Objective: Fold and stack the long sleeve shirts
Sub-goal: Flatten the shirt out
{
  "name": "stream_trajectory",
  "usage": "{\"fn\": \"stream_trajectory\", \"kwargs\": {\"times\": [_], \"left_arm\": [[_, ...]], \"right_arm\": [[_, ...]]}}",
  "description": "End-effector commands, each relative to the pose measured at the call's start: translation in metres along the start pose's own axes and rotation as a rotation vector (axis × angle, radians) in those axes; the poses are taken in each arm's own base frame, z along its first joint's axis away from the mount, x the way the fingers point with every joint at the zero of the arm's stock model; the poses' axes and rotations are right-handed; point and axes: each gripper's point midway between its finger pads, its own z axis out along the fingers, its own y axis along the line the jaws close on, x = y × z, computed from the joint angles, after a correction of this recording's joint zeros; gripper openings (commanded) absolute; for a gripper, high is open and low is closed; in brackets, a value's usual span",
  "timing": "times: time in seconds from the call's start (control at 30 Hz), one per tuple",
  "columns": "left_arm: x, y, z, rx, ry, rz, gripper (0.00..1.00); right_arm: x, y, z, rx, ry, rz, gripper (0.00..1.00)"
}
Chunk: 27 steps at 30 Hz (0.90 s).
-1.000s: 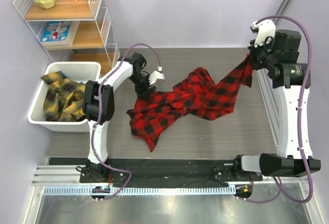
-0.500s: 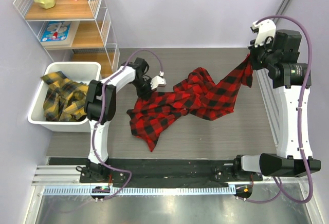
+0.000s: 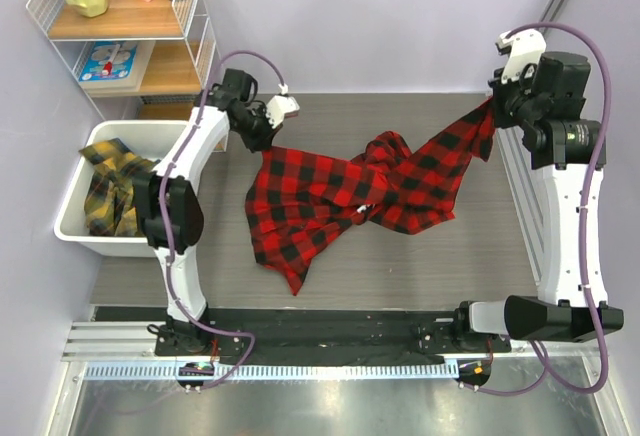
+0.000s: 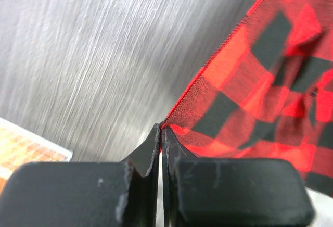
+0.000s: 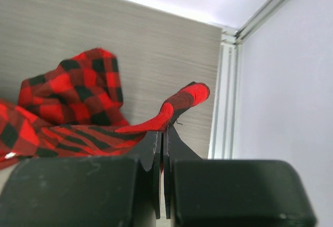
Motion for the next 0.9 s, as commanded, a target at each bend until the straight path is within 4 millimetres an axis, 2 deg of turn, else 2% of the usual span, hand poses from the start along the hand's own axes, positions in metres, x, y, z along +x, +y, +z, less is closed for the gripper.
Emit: {"fn": "stream_trajectory", "kwargs": {"times": [0.0, 0.1, 0.27, 0.33, 0.43, 0.73, 0.77, 0.87], "left_arm": [[-0.010, -0.028, -0.052, 0.016, 0.013, -0.004, 0.00], [0.004, -0.049, -0.058, 0.075, 0.060, -0.008, 0.00], [0.047, -0.099, -0.064, 0.195, 0.162, -0.024, 0.00], [0.056, -0.106, -0.062, 0.191, 0.180, -0.009, 0.00], [0.061, -0.105, -0.052, 0.155, 0.171, -0.024, 0.00], [0.053, -0.070, -0.018, 0.076, 0.129, -0.026, 0.00], [0.052, -0.068, -0.016, 0.074, 0.125, -0.019, 0.02], [0.046, -0.061, -0.010, 0.075, 0.109, -0.001, 0.16]], "right_arm": [[-0.051, -0.031, -0.012, 0.136, -0.164, 0.024, 0.01], [-0.053, -0.030, -0.015, 0.128, -0.174, 0.017, 0.01], [-0.041, -0.022, -0.016, 0.102, -0.159, 0.002, 0.01], [-0.037, -0.016, -0.017, 0.070, -0.155, -0.001, 0.01], [-0.031, -0.005, -0.014, 0.017, -0.143, 0.010, 0.01], [-0.017, 0.024, 0.002, -0.143, -0.081, 0.055, 0.01], [-0.014, 0.025, 0.004, -0.148, -0.070, 0.057, 0.01], [-0.009, 0.027, 0.011, -0.158, -0.050, 0.061, 0.01]]}}
